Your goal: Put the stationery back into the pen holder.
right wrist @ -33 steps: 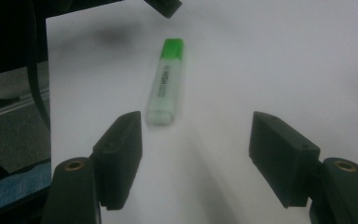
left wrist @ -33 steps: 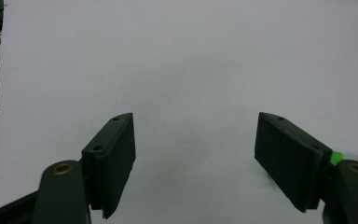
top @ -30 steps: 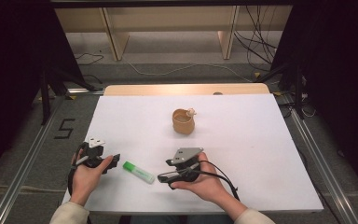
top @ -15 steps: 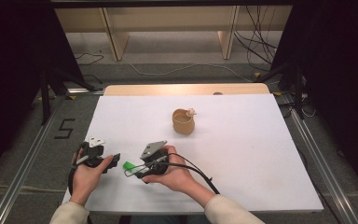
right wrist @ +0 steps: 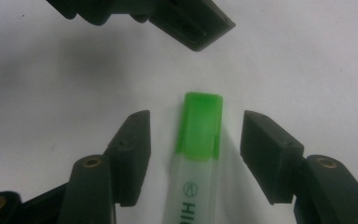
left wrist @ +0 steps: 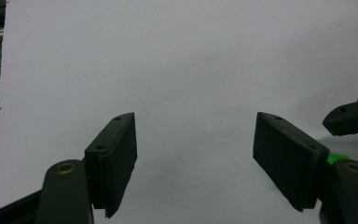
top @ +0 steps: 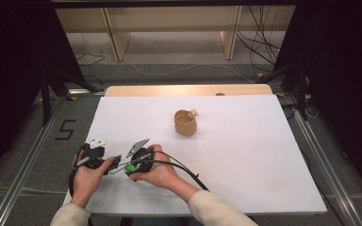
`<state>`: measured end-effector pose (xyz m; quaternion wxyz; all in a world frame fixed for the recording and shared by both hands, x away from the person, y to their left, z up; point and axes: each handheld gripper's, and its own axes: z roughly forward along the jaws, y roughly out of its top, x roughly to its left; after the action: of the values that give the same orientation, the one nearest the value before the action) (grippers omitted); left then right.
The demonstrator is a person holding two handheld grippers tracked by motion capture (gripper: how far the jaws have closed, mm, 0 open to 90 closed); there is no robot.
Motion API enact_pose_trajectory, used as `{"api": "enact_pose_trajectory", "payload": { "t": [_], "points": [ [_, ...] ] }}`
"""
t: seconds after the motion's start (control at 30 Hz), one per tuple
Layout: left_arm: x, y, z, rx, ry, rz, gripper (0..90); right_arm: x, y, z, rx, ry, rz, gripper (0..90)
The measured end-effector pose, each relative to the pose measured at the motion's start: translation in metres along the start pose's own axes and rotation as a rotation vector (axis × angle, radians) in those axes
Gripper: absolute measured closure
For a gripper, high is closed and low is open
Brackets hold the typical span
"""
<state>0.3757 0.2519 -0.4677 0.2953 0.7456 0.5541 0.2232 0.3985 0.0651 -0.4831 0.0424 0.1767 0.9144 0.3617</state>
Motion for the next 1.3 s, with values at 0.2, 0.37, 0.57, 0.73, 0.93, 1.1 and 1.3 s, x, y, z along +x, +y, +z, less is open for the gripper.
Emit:
{"api": "enact_pose_trajectory", "payload": {
  "t": [0.2,0.37,0.57,0.73,0.93,1.1,1.3],
  "points": [
    [0.0,0.0,0.0,0.002,0.002,0.0,30.6,-0.001,0.003,0.009,0.016,-0.009,0.007,46.3],
    [0.001,-0.001,0.001,0.007,0.0,-0.001,30.7,0.0,0.003,0.014,0.032,-0.016,0.004,47.1],
    [0.001,-0.001,0.001,0.011,0.0,0.005,30.7,0.002,0.004,0.015,0.036,-0.031,-0.008,48.9],
    [0.001,-0.001,0.002,0.008,0.001,0.001,30.7,0.003,0.005,0.016,0.044,-0.049,-0.02,51.5],
    [0.001,-0.001,0.003,0.007,0.002,-0.001,30.7,0.005,0.005,0.016,0.039,-0.055,-0.015,56.8],
    [0.001,-0.001,0.002,0.008,0.001,0.002,30.7,0.003,0.006,0.016,0.036,-0.065,0.014,64.6],
    [0.0,-0.001,0.003,0.008,0.0,0.003,30.7,0.004,0.007,0.016,0.048,-0.073,0.034,66.4]
  ]
}}
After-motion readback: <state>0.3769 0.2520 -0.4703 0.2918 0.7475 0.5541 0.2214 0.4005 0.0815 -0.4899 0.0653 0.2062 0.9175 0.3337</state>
